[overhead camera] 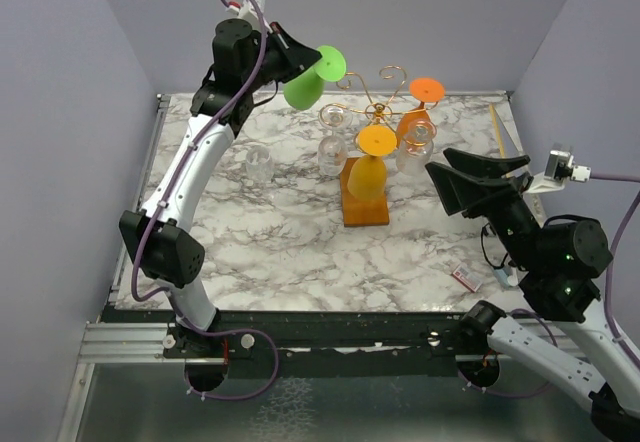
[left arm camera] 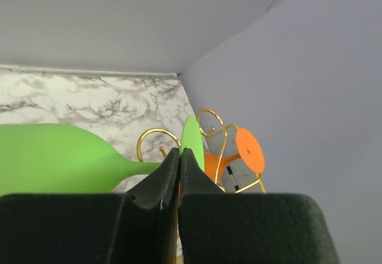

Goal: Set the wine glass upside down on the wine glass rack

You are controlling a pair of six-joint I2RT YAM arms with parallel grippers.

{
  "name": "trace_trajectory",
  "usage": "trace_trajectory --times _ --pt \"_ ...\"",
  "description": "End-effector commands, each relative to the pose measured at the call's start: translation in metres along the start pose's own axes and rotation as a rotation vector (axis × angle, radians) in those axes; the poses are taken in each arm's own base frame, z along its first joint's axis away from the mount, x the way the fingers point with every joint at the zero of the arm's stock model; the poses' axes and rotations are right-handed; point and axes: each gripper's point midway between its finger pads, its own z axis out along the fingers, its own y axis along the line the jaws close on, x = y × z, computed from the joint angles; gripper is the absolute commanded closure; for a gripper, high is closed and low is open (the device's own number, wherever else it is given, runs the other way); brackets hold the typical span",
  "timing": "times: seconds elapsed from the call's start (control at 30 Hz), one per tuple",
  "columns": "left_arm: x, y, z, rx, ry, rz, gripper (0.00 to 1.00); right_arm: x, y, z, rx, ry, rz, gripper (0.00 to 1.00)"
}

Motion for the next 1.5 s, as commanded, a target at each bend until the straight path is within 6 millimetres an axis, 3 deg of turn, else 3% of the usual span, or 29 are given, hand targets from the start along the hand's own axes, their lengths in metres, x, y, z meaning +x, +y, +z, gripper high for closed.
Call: trace_trajectory --times 0.0,0.57,1.03,1.47 --pt "0.001 -0.023 -0.010 0.095 0.025 -0.096 1.00 0.009 -0.005 -0.005 0.034 0.034 0.051 0.25" --pt "0.031 -0.019 -0.011 0.172 0.130 -0.292 1.00 0.010 -0.009 -0.023 0.045 0.010 0.099 0.30" --pt "0.035 -0.022 0.015 0.272 0.176 -0.403 1.00 0.013 -0.007 -0.018 0.041 0.030 0.113 0.31" --pt "0.032 -0.021 0.035 0.283 0.180 -0.361 1.00 0.016 -0.009 -0.012 0.054 0.040 0.106 0.31"
